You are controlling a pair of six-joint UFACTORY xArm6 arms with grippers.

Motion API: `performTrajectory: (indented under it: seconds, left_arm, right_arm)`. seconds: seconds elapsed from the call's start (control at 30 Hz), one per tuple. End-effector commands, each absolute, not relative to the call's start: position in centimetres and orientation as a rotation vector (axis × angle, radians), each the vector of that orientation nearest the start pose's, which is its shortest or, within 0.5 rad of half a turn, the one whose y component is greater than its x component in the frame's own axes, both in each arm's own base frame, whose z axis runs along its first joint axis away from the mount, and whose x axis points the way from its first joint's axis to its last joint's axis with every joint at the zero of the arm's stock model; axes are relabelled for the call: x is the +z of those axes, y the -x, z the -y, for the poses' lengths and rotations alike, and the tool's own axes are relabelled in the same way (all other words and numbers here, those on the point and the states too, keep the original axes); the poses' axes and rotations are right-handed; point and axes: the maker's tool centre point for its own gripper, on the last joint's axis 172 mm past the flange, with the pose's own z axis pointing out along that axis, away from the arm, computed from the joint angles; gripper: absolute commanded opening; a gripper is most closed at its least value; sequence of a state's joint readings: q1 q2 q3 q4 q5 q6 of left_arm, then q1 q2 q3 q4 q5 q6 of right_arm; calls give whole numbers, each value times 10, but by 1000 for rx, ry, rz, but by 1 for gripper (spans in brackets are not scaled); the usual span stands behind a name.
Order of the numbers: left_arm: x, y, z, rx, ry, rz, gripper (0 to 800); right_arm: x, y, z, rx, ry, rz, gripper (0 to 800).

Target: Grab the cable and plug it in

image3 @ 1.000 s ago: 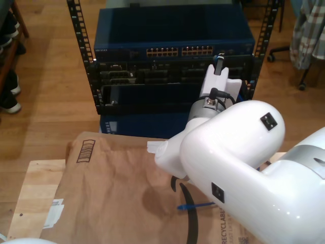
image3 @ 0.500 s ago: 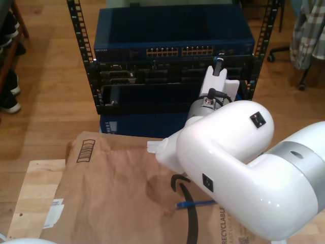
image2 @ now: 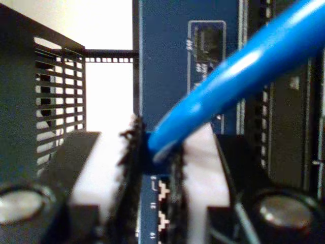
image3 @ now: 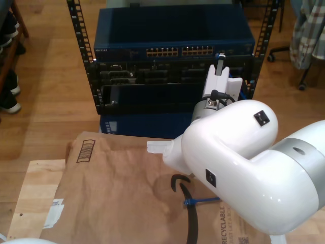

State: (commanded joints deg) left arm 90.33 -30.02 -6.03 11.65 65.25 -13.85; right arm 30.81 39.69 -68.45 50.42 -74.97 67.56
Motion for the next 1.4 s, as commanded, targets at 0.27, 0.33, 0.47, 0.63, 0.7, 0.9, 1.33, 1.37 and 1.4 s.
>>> performTrajectory:
  seconds: [0.27,0.33,0.47,0.63,0.7,0.9,1.33,1.37,1.4]
  left_arm:
    - [39,44,-107,-728,-1906,-2136,800]
    - [39,44,-107,-728,-1906,-2136,800]
    - [39,44,-107,-728,-1906,-2136,800]
    - [39,44,-107,-728,-1906,-2136,799]
    - [39,44,-107,-728,-1906,-2136,800]
    - [39,44,-107,-728,-1906,-2136,800]
    - [39,44,-107,-728,-1906,-2136,799]
    - [39,44,-107,-728,-1906,-2136,800]
    - [39,44,-107,-728,-1906,-2136,800]
  right_arm:
    - [280,-638,-134,-1461,1020,-1341,0]
    - [280,-640,-134,-1462,1022,-1334,0]
    - [282,-640,-135,-1459,1021,-1332,0]
    - [280,-643,-138,-1455,1038,-1314,0]
    - [279,-646,-131,-1463,1037,-1319,0]
    - [280,-650,-131,-1461,1026,-1319,0]
    - [281,-652,-138,-1431,1025,-1306,0]
    - [280,-652,-138,-1431,1027,-1306,0]
    - [279,-651,-138,-1430,1027,-1307,0]
